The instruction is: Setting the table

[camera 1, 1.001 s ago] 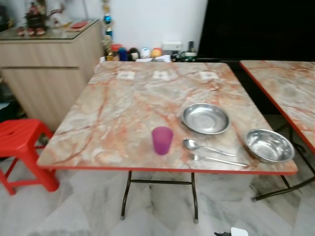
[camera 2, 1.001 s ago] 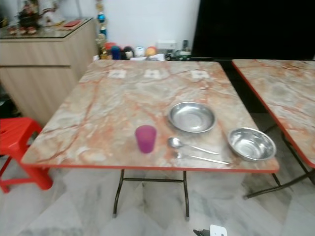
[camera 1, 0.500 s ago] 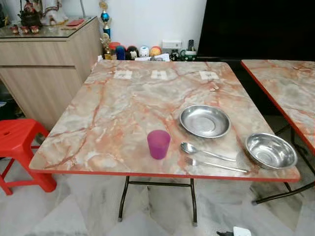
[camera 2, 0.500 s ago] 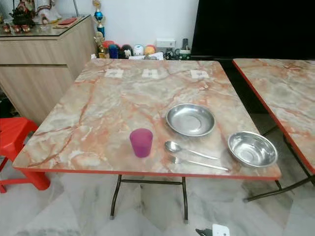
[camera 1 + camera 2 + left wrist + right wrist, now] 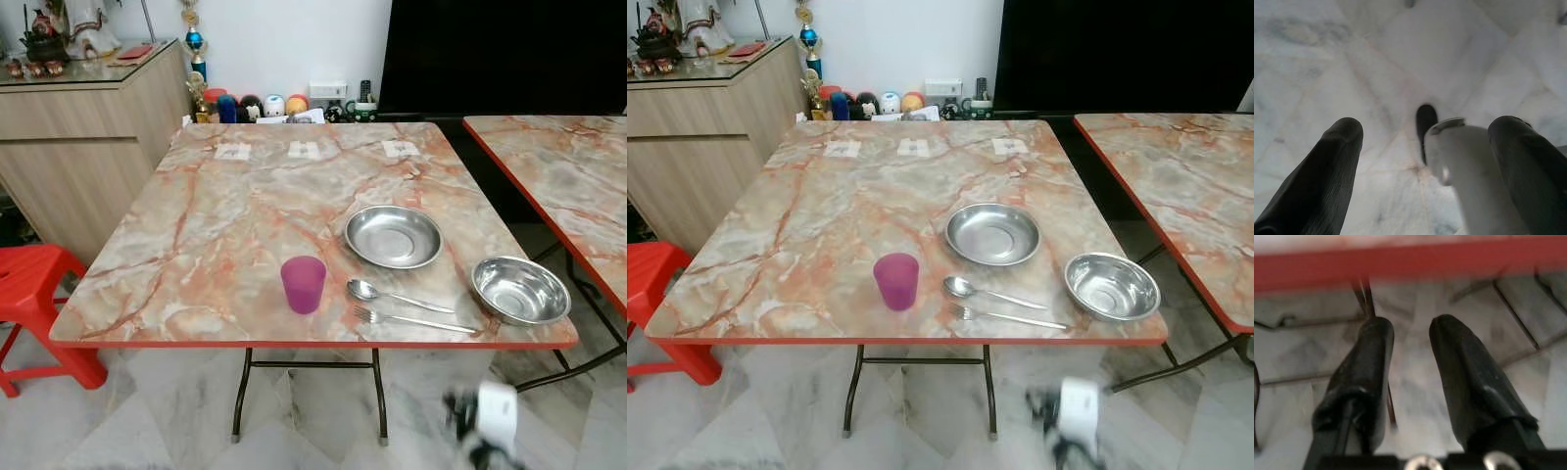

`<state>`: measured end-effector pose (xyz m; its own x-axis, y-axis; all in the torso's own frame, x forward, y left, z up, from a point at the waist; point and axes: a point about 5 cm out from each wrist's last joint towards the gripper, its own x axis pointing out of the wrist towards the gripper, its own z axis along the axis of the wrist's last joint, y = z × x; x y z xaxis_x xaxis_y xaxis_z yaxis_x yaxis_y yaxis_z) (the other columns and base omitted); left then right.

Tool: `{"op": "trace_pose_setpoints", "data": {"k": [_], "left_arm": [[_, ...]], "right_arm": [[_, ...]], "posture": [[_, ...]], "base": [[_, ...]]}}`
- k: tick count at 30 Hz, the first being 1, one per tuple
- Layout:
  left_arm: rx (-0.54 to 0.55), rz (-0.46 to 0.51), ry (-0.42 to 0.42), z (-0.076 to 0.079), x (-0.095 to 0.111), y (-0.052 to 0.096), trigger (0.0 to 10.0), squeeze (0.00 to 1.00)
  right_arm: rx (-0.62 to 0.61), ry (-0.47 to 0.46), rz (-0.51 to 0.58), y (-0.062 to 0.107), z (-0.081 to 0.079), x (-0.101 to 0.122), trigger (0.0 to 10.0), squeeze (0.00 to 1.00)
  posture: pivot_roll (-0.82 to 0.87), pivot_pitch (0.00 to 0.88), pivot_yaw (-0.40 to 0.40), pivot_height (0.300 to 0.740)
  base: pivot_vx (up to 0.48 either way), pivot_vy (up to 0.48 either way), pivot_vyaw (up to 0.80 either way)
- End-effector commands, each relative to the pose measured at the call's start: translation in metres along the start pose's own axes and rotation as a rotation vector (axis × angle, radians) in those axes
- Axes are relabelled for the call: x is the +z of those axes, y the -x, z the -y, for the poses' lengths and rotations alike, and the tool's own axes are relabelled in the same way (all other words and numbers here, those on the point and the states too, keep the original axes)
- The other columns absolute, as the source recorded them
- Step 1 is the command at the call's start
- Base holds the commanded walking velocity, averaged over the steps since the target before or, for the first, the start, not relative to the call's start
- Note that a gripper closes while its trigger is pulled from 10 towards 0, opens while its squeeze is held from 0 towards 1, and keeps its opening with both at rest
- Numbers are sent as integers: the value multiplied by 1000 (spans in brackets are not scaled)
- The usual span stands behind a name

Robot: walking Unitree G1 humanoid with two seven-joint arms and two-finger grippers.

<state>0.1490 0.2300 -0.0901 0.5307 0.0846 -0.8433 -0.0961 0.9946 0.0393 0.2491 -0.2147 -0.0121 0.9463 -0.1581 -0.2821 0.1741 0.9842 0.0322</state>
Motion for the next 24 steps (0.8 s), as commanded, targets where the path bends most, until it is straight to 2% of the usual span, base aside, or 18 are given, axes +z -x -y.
{"op": "trace_pose_setpoints", "data": {"k": [1,4,6,8,10,12,13,14,16,17,18,21,23,24], "left_arm": [[17,-39,-20,-15,-10,4,10000,0],[23,-44,-18,-20,-14,6,10000,0],[23,-51,-22,-22,-18,8,10000,0],[15,-60,-37,-18,-22,8,10000,0],[-1,-72,-49,-4,-28,7,10000,0],[-3,-73,-49,-2,-29,7,10000,0],[-5,-75,-51,0,-30,7,10000,0],[-7,-77,-54,3,-30,6,10000,0],[-11,-73,-59,7,-26,4,10000,0],[-11,-73,-59,7,-26,4,10000,0],[-9,-63,-59,6,-20,3,10000,0],[5,-44,-49,-3,-12,2,10000,0],[10,-41,-47,-5,-11,3,10000,0],[20,-36,-38,-13,-9,4,10000,0]], "right_arm": [[-21,5,-24,14,6,-15,10000,0],[-40,-9,-4,21,11,-18,10000,0],[-65,-7,14,31,19,-21,10000,0],[-81,1,33,38,25,-22,10000,0],[-116,-8,83,47,36,-16,10000,0],[-117,-7,98,49,37,-13,10000,0],[-123,-17,120,50,38,-9,10000,624],[-124,-25,152,50,38,-2,10000,1000],[-125,-36,217,48,36,15,10000,1000],[-125,-36,217,48,36,15,10000,1000],[-122,-49,259,44,33,27,10000,1000],[-107,-71,309,37,25,44,10000,1000],[-95,-71,315,36,23,48,10000,1000],[-67,-80,337,32,17,58,10000,1000]], "posture": [[-65,0,-6,740],[-63,0,-12,740],[-68,0,-14,740],[-69,0,-14,740],[-75,0,-12,740],[-75,0,-12,740],[-81,0,-12,740],[-83,0,-14,740],[-80,0,-18,740],[-80,0,-18,740],[-78,0,-19,740],[-76,0,-21,740],[-73,0,-22,740],[-66,0,-26,740]], "base": [[0,0,0],[0,0,0],[0,0,0],[0,0,0],[0,0,0],[0,0,0],[0,0,0],[0,0,0],[0,0,0],[0,0,0],[0,0,0],[0,0,0],[0,0,0],[0,0,0]]}}
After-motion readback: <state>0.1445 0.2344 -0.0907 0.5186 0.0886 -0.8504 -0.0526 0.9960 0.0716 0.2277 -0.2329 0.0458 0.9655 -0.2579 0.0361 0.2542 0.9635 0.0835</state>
